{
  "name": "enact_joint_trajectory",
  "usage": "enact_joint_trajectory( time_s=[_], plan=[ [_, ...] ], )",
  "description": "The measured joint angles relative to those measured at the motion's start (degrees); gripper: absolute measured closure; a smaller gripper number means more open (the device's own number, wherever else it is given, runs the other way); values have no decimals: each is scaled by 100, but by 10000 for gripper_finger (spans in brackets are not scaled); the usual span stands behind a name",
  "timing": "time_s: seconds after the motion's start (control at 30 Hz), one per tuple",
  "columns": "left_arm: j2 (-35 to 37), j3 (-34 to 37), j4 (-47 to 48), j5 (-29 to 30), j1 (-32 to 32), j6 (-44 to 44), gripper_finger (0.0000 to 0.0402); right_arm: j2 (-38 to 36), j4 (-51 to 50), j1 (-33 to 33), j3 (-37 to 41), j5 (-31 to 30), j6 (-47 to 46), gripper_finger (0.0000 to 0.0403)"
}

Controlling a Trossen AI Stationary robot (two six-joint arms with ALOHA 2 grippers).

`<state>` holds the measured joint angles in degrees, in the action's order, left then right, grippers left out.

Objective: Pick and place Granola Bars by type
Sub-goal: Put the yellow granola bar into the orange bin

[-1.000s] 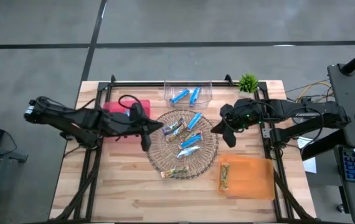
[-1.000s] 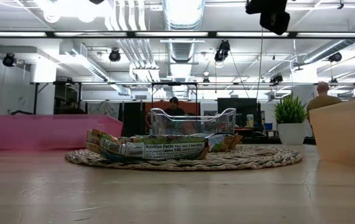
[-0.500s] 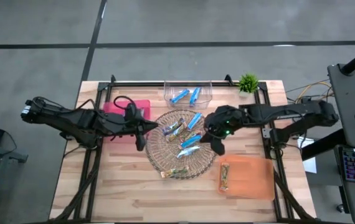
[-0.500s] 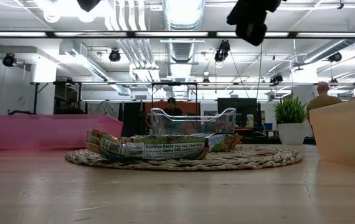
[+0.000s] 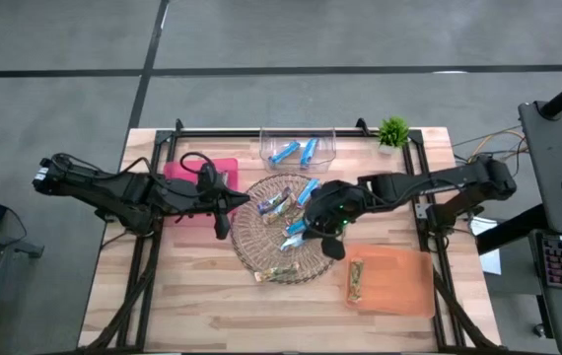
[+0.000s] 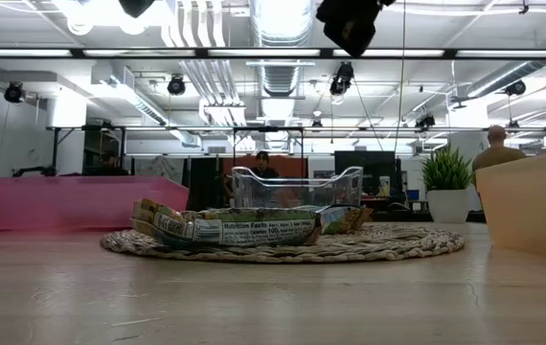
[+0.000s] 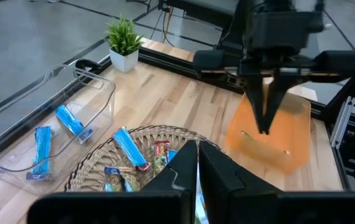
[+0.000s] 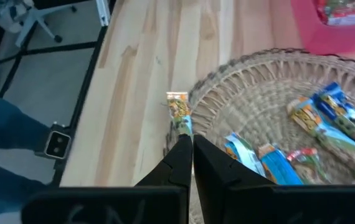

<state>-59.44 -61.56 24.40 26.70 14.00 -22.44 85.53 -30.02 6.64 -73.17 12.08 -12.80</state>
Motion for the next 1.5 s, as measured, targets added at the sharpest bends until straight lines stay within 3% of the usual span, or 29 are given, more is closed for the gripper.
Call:
enact_joint_trajectory(
  time_s=[0.63,0.8,1.0,1.17,1.5],
  plan=[
    [0,0,11,0,0,-18,401,88,-175,289,-131,-7,-110,394],
    [0,0,11,-2,0,-20,401,88,-657,230,-133,-490,-389,394],
    [0,-2,11,-2,0,-20,401,88,-1417,84,-144,-581,73,391],
    [0,-1,11,-2,0,-13,401,83,-1778,-122,-243,-632,363,360],
    [0,-1,11,-2,0,-52,401,81,-1788,-523,-334,-747,670,256]
  ],
)
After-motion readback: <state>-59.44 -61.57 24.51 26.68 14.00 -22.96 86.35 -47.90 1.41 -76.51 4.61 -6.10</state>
